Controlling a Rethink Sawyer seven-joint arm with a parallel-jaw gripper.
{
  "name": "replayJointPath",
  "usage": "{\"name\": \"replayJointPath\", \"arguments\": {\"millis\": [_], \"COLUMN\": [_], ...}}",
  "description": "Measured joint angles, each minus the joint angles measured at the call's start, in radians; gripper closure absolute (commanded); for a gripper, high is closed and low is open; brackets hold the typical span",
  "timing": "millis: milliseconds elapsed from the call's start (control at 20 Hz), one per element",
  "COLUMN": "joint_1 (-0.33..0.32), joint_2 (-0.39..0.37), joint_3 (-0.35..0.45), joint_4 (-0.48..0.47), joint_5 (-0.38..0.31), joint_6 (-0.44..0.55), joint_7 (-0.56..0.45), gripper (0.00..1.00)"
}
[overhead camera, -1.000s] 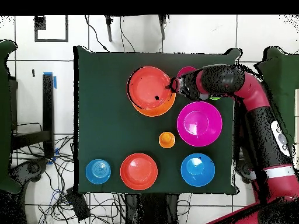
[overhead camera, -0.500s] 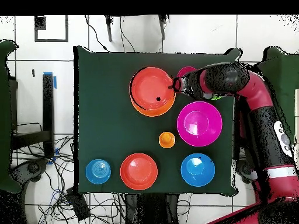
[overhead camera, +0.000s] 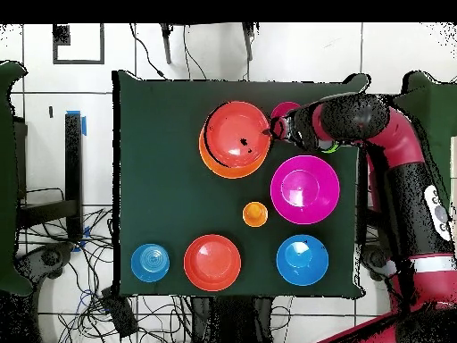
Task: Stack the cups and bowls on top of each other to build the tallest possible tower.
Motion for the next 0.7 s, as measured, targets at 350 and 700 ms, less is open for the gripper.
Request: {"name": "replayJointPath", "arguments": {"millis": [350,700], "joint_1": [-0.005,-0.008], "joint_2": [0.002,0.003], "joint_3": [0.0,0.0], "joint_4": [0.0,0.0], "joint_5": [0.0,0.0], "joint_6": [0.0,0.0], "joint_7": [-0.004,-0.004], "gripper": [1.0,1.0]}}
